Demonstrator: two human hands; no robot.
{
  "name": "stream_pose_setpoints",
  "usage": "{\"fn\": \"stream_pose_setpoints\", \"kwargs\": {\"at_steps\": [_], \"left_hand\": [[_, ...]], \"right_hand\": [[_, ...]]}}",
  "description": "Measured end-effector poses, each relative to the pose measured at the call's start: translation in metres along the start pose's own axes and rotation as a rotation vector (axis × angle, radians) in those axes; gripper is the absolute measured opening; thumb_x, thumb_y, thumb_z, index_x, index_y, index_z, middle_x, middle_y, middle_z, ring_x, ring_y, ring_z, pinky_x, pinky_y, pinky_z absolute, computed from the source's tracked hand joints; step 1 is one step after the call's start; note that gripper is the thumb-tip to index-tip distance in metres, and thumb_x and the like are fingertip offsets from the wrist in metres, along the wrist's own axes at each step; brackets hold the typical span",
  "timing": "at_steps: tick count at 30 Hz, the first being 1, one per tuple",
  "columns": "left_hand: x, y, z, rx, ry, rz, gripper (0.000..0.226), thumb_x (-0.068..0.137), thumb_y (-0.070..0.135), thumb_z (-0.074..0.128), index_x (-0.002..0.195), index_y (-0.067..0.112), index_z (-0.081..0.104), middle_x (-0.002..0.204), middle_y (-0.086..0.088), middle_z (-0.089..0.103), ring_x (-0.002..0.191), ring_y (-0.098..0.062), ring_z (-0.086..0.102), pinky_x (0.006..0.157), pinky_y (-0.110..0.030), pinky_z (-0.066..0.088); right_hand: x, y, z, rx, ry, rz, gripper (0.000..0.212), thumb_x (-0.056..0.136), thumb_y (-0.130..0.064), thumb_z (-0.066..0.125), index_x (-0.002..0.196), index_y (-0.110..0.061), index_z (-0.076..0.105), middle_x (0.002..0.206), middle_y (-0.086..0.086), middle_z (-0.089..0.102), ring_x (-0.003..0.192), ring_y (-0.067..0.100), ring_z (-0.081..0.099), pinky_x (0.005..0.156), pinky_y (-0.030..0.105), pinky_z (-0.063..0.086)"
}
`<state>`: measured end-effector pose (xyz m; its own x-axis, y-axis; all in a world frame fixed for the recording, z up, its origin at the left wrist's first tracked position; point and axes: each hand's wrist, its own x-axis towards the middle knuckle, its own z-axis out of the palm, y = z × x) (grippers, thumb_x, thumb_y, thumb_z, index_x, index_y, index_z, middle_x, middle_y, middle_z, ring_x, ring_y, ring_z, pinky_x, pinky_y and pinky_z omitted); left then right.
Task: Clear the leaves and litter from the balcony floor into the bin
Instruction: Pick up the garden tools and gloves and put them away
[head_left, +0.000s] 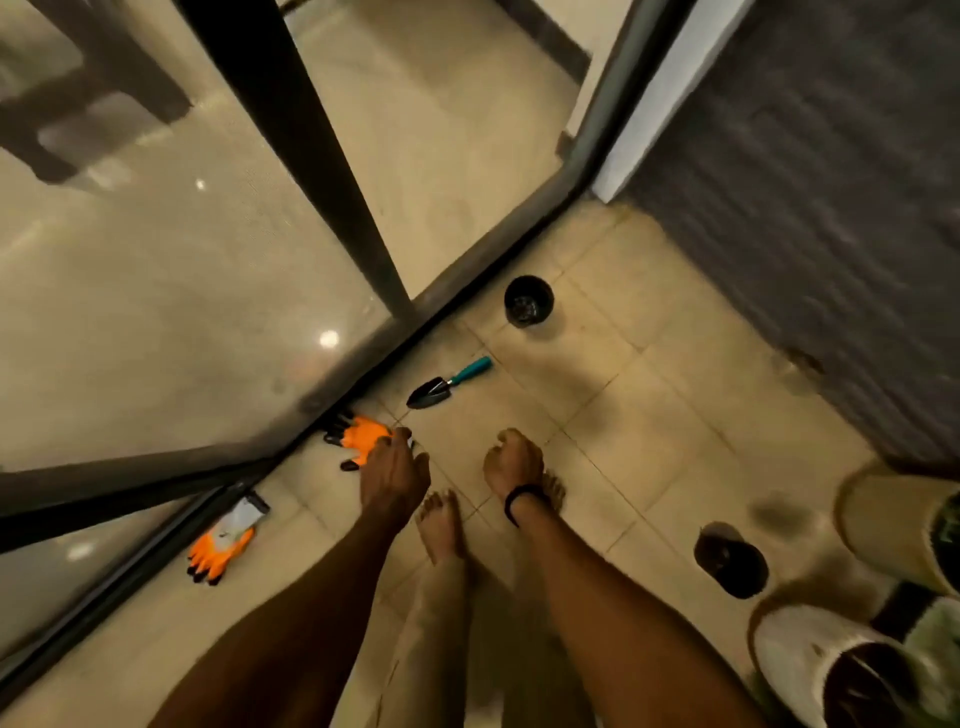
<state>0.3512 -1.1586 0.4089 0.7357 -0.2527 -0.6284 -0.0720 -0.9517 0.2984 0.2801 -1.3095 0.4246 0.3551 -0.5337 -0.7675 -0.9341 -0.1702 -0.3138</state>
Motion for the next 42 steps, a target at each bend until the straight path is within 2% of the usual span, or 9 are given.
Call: {"fn": "stream_pose_setpoints", "kwargs": {"at_steps": [7,12,15,17,21,31,33,36,42], "left_hand": [[0.187,-0.026,0.145,-0.038,0.019,-0.175,0.062,0.092,0.037,0.069,0.142,0.012,0.042,0.128,-0.02,0.052,0.118,-0.04,0.052,0.09,-0.048,0.047],[0.263,-0.05,0.222,-0.07,0.07,-0.266,0.085,0.083,0.036,0.079,0.15,0.018,0.03,0.143,-0.017,0.04,0.125,-0.041,0.046,0.094,-0.053,0.047],[0.279,-0.06,0.243,-0.199,0.108,-0.308,0.091,0.081,0.029,0.081,0.152,0.018,0.026,0.146,-0.02,0.035,0.127,-0.043,0.044,0.097,-0.052,0.045],[0.273,-0.063,0.243,-0.248,0.136,-0.314,0.087,0.084,0.026,0.078,0.153,0.017,0.025,0.147,-0.021,0.033,0.128,-0.043,0.044,0.099,-0.048,0.044],[0.235,-0.063,0.223,-0.308,0.141,-0.376,0.084,0.09,0.026,0.072,0.155,0.013,0.021,0.149,-0.022,0.031,0.129,-0.042,0.045,0.098,-0.044,0.045],[0.029,-0.034,0.05,-0.337,0.16,-0.425,0.082,0.09,0.018,0.073,0.157,0.025,0.027,0.155,-0.022,0.027,0.129,-0.044,0.044,0.098,-0.051,0.046],[-0.024,-0.035,0.013,-0.383,0.181,-0.427,0.065,0.092,0.016,0.069,0.151,0.02,0.041,0.146,-0.021,0.04,0.122,-0.044,0.049,0.096,-0.049,0.046],[-0.096,-0.036,-0.037,-0.418,0.211,-0.454,0.035,0.091,0.013,0.067,0.126,0.014,0.063,0.115,-0.018,0.061,0.106,-0.041,0.059,0.088,-0.04,0.043],[-0.259,-0.041,-0.093,-0.722,0.463,-0.707,0.014,0.087,0.004,0.068,0.101,0.008,0.071,0.101,-0.015,0.071,0.1,-0.035,0.063,0.082,-0.036,0.048]], "right_hand": [[0.258,0.031,0.106,-0.383,-0.053,-0.169,0.057,0.096,-0.027,0.06,0.147,-0.017,0.037,0.146,0.015,0.039,0.134,0.033,0.036,0.107,0.042,0.039],[0.378,0.032,0.165,-0.802,0.041,-0.477,0.082,0.089,-0.028,0.069,0.153,-0.035,0.018,0.161,0.013,0.011,0.147,0.039,0.01,0.12,0.054,0.014],[0.414,0.028,0.187,-0.929,0.082,-0.547,0.069,0.092,-0.021,0.062,0.149,-0.038,0.027,0.16,0.013,0.015,0.147,0.04,0.012,0.119,0.058,0.008],[0.416,0.027,0.193,-0.922,0.123,-0.57,0.051,0.094,-0.015,0.055,0.139,-0.034,0.042,0.148,0.011,0.033,0.137,0.036,0.029,0.118,0.055,0.018],[0.369,0.036,0.187,-0.772,0.134,-0.602,0.038,0.094,-0.006,0.048,0.126,-0.026,0.053,0.125,0.006,0.05,0.114,0.028,0.044,0.098,0.044,0.04],[0.119,0.01,0.06,-0.645,-0.032,-0.655,0.04,0.088,-0.005,0.065,0.122,-0.026,0.059,0.113,0.002,0.056,0.107,0.023,0.049,0.093,0.037,0.046],[0.06,-0.004,0.027,-0.654,-0.087,-0.727,0.039,0.087,-0.004,0.066,0.12,-0.025,0.061,0.113,0.003,0.057,0.107,0.025,0.05,0.091,0.037,0.047],[-0.017,-0.026,-0.011,-0.688,-0.156,-0.834,0.037,0.087,-0.006,0.069,0.119,-0.023,0.063,0.112,0.004,0.058,0.105,0.026,0.052,0.087,0.034,0.048],[-0.166,-0.06,-0.056,-0.868,-0.292,-1.004,0.036,0.094,-0.025,0.063,0.129,-0.025,0.055,0.122,0.007,0.049,0.118,0.025,0.043,0.097,0.03,0.044]]}}
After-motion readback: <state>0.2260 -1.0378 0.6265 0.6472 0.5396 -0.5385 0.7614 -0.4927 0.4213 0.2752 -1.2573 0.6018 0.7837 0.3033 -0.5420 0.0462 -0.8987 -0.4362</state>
